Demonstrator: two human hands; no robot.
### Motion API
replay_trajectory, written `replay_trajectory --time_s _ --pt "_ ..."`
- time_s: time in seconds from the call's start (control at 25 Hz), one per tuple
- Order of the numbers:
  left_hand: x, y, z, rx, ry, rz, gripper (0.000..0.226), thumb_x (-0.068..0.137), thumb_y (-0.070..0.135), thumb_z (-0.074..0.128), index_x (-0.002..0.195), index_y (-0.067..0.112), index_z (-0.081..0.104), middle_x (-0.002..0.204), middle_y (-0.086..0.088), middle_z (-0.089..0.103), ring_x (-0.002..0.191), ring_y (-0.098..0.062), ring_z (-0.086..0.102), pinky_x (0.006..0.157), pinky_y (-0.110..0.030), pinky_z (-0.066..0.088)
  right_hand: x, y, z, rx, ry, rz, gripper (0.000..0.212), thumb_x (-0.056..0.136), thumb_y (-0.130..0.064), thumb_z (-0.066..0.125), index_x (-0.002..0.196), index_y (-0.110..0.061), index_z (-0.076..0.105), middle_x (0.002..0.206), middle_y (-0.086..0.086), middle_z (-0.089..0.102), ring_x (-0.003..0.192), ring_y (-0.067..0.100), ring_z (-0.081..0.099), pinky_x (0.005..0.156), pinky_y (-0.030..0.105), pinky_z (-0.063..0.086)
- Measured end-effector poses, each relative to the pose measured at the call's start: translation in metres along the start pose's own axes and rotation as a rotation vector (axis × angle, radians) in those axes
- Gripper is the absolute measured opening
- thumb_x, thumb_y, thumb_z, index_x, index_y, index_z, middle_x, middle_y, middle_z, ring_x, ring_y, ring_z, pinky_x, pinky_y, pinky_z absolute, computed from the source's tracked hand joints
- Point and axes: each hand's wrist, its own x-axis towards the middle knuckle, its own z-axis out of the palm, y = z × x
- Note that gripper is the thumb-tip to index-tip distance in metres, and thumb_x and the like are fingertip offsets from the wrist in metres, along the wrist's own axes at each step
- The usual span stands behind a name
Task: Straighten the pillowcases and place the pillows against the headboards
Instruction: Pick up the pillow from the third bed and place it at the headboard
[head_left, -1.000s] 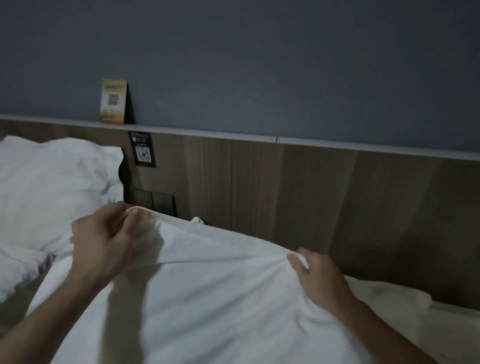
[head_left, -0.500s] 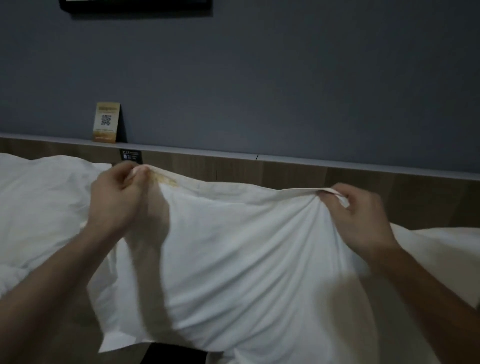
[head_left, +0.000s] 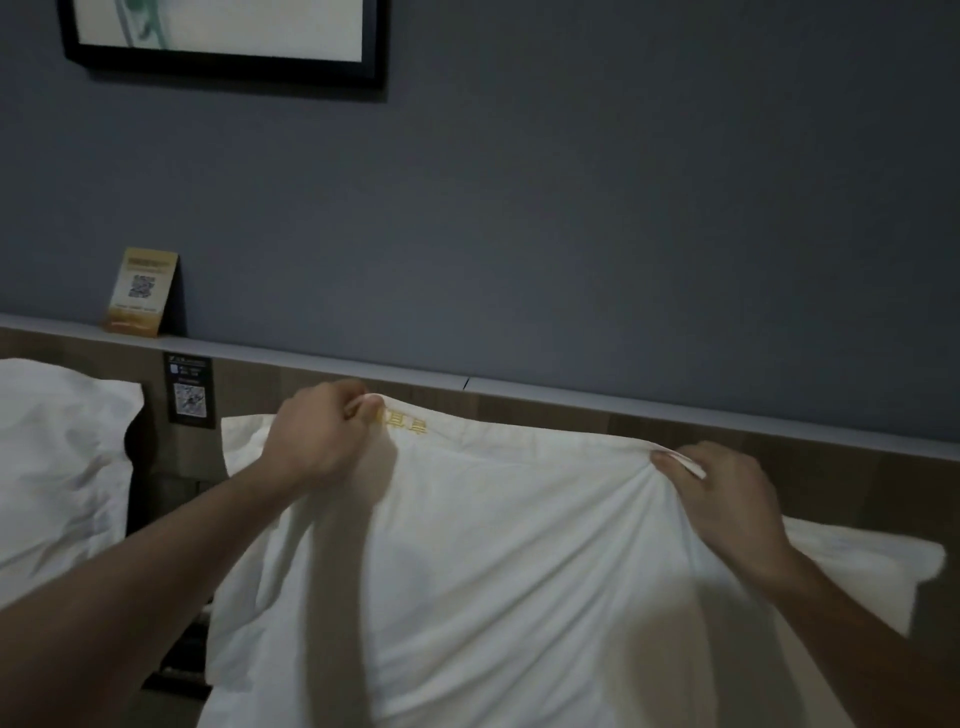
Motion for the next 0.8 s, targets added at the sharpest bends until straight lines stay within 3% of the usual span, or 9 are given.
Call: replay_trajectory --time_s 0.12,0.24,0.32,0.48,0.64,0.8 --pt "0.022 -0.011 0.021 0.104 -0.181 0.034 0.041 0.096 0.044 0.059 0.06 0.023 0.056 0.064 0.004 0.063 0.077 -0.033 0.067 0.066 -0.034 0.045 0.014 0.027 0.004 0.009 -0.068 -0.021 0.029 0.094 -0.049 0.065 0.084 -0.025 0.078 0.081 -0.009 0.069 0.077 0.014 0.064 0.073 0.035 0.049" --pt "0.025 -0.022 0.059 0.254 -0.326 0.065 0.037 0.096 0.056 0.056 0.077 0.028 0.071 0.081 0.002 0.074 0.087 -0.029 0.072 0.07 -0.033 0.046 0.01 0.051 0.023 0.007 -0.192 -0.018 0.04 0.09 -0.063 0.054 0.074 -0.034 0.075 0.077 -0.015 0.066 0.077 0.007 0.063 0.071 0.035 0.048" --pt "0.035 -0.02 0.076 0.224 -0.262 0.069 0.038 0.097 0.056 0.056 0.078 0.026 0.068 0.084 0.0 0.075 0.09 -0.03 0.071 0.071 -0.034 0.044 0.015 0.057 0.028 0.001 -0.152 0.007 0.038 0.09 -0.063 0.055 0.067 -0.037 0.07 0.07 -0.01 0.06 0.068 0.008 0.059 0.064 0.035 0.043" --pt "0.069 -0.005 0.09 0.267 -0.139 0.163 0.033 0.098 0.054 0.054 0.091 0.029 0.074 0.094 0.004 0.076 0.098 -0.026 0.069 0.085 -0.037 0.041 0.031 0.067 0.02 -0.063 -0.1 0.057 0.026 0.092 -0.05 0.067 0.075 -0.032 0.076 0.072 -0.009 0.06 0.071 0.016 0.059 0.066 0.036 0.045" --pt "0.08 0.008 0.113 0.39 -0.226 0.213 0.036 0.101 0.055 0.047 0.1 0.034 0.076 0.101 0.004 0.077 0.1 -0.024 0.069 0.093 -0.038 0.036 0.032 0.076 0.021 -0.104 -0.165 0.092 0.028 0.092 -0.049 0.068 0.078 -0.027 0.078 0.075 -0.008 0.059 0.078 0.019 0.06 0.072 0.035 0.045" --pt "0.084 -0.003 0.108 0.323 -0.168 0.273 0.036 0.101 0.056 0.045 0.096 0.034 0.073 0.097 0.006 0.076 0.096 -0.022 0.069 0.084 -0.037 0.035 0.034 0.077 0.007 -0.072 -0.046 0.014 0.016 0.089 -0.04 0.073 0.079 -0.029 0.08 0.076 -0.009 0.065 0.074 0.019 0.063 0.073 0.039 0.05"
